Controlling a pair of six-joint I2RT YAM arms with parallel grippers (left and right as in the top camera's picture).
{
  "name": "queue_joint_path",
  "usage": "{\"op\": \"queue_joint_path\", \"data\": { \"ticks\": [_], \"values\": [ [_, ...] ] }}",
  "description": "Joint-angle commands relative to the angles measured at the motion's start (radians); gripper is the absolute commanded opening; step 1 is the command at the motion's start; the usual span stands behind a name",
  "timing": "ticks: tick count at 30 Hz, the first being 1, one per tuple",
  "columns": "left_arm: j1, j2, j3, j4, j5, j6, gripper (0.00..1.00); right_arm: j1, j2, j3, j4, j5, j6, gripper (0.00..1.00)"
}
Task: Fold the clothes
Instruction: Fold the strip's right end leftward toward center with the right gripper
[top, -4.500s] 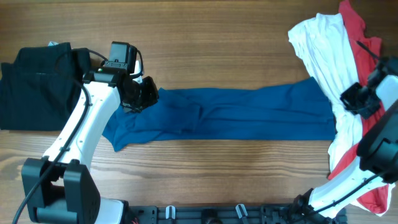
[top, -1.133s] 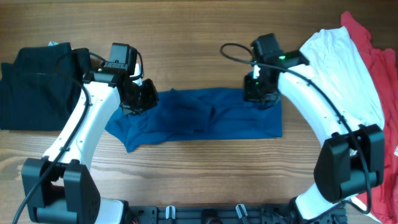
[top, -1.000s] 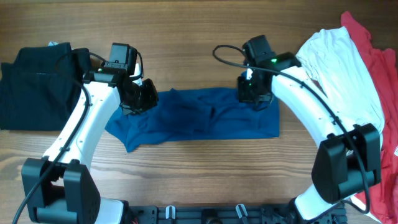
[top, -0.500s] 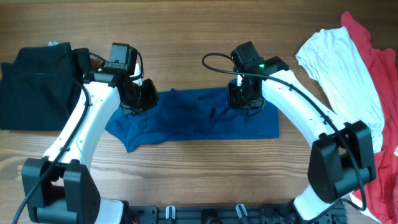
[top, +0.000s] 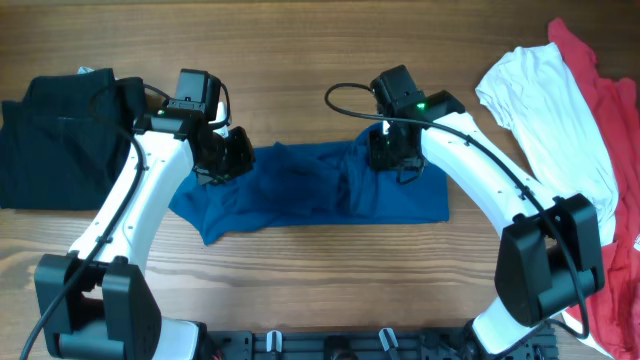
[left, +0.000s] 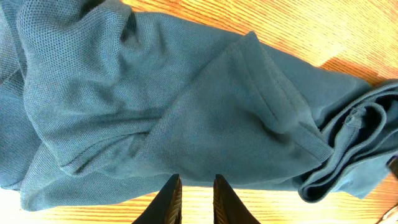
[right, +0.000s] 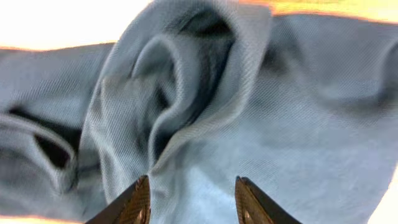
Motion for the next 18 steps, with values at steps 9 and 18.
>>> {"op": "queue_joint_path", "data": {
  "ticks": [9,18],
  "values": [
    [-0.004,0.008,-0.008,0.003,0.008,0.013,0.18,0.006,0.092,-0.003,0.168,0.008,0.063,0.31],
    [-0.004,0.008,-0.008,0.003,0.008,0.013,0.18,0.012,0.138,-0.003,0.298,-0.167,-0.032,0.09]
  ]
}}
